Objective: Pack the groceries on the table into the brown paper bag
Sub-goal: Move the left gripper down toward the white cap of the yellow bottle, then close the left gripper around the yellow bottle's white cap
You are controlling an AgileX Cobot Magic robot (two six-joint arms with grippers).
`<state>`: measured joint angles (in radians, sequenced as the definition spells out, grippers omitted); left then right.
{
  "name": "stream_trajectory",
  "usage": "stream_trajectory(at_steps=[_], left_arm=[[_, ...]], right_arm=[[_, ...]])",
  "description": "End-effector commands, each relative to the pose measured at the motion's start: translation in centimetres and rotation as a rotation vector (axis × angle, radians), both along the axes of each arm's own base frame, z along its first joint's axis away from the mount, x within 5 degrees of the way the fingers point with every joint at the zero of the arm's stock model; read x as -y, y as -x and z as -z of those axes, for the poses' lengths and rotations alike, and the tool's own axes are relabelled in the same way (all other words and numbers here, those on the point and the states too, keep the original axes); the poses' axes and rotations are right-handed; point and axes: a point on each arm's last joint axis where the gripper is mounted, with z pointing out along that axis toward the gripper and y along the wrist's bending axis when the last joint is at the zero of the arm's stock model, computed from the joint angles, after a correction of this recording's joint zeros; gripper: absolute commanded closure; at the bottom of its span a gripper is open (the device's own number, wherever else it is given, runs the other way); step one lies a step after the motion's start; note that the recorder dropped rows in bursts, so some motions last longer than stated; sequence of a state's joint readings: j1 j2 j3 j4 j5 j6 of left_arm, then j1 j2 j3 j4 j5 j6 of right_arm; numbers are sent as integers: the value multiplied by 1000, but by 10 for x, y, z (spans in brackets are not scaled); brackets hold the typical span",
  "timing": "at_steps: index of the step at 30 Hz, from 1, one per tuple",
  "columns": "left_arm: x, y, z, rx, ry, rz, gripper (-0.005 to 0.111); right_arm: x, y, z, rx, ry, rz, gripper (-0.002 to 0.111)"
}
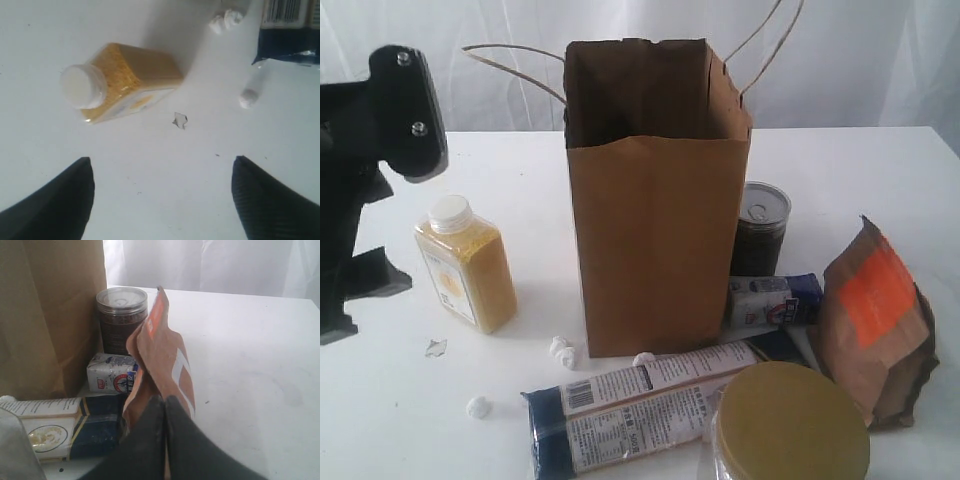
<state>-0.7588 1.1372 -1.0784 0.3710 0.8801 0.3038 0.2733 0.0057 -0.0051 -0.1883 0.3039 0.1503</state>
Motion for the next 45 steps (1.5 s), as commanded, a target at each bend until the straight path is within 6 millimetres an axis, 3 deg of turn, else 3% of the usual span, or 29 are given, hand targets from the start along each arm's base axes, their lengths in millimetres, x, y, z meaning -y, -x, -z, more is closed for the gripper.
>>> stream_trajectory(at_steps=[1,5,9,12,18,24,32,45], left_arm=[[-5,-11,-16,135,134,-27,30],[-6,-24,-13,82,254,-67,30],[-14,-46,-4,98,214,-90,30],[-20,-69,14,49,184,-135,30],[-6,-78,32,4,122,100,30],[-2,-86,46,-42,99,120,30],[-8,-94,47,-18,110,109,30],[0,-116,75,-20,55,178,30]], right_arm=[[0,0,1,7,-1,5,108],[0,0,1,7,-1,5,108],[0,0,1,7,-1,5,108],[0,0,1,7,-1,5,108],[0,0,1,7,-1,5,108],[0,0,1,1,-26,11,108],[0,0,1,1,-26,11,108],[0,0,1,1,-26,11,108]])
